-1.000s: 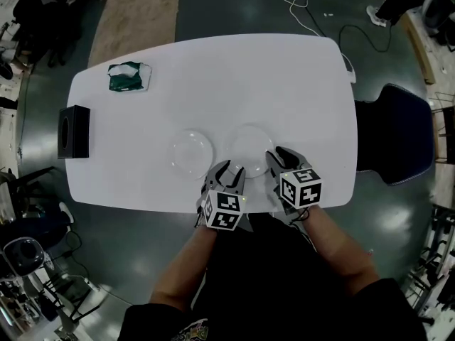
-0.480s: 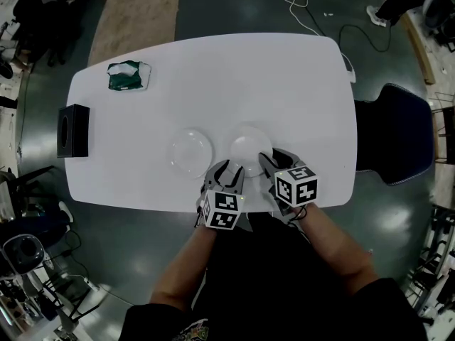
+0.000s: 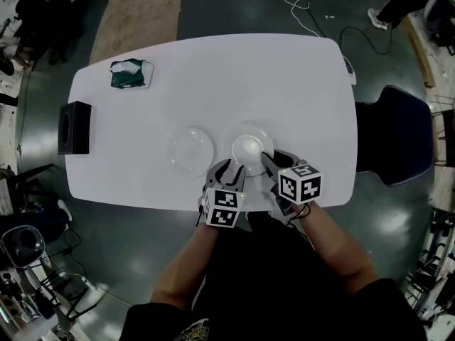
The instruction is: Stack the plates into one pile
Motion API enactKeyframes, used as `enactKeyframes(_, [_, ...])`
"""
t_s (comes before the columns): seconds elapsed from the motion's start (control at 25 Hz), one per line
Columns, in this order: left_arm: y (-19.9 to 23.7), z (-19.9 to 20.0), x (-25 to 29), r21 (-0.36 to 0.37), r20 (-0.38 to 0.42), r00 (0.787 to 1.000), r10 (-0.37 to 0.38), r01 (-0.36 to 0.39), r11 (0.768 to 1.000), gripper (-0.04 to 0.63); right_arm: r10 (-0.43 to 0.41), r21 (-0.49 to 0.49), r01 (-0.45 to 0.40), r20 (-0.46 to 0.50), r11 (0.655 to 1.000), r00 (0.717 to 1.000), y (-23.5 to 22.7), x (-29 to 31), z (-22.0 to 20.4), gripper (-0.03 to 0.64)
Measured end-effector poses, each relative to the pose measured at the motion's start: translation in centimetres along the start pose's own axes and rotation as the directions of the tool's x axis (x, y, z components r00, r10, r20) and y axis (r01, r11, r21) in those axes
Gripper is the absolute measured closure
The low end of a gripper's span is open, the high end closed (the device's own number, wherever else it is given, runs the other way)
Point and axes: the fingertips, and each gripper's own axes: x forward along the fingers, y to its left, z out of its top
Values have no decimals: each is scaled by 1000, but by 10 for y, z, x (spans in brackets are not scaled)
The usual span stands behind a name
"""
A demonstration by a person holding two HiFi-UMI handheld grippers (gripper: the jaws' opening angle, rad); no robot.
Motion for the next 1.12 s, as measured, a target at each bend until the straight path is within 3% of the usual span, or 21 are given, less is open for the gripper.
enactKeyframes(0.12, [3, -1, -2, -35, 2, 1000, 6, -6, 999, 432, 51, 46, -52, 25, 998, 998, 6, -3, 5, 543])
enactKeyframes(0.24, [6, -1, -10, -66, 8, 1000, 28, -27, 997, 499, 109, 93, -115, 70, 989, 992, 16, -11, 15, 575])
enactKeyframes(0.36, [14, 4, -23, -105, 36, 998, 54, -50, 993, 565, 139, 76, -147, 97, 986, 985, 27, -17, 26, 588])
enactKeyframes(0.72, [66, 9, -75, -158, 117, 983, 140, -120, 980, 574, 186, 72, -196, 125, 978, 975, 74, 0, 46, 588])
enactKeyframes(1.12, [139, -20, -125, -186, 130, 974, 185, -159, 970, 574, 207, 103, -218, 106, 970, 973, 142, 50, 42, 588])
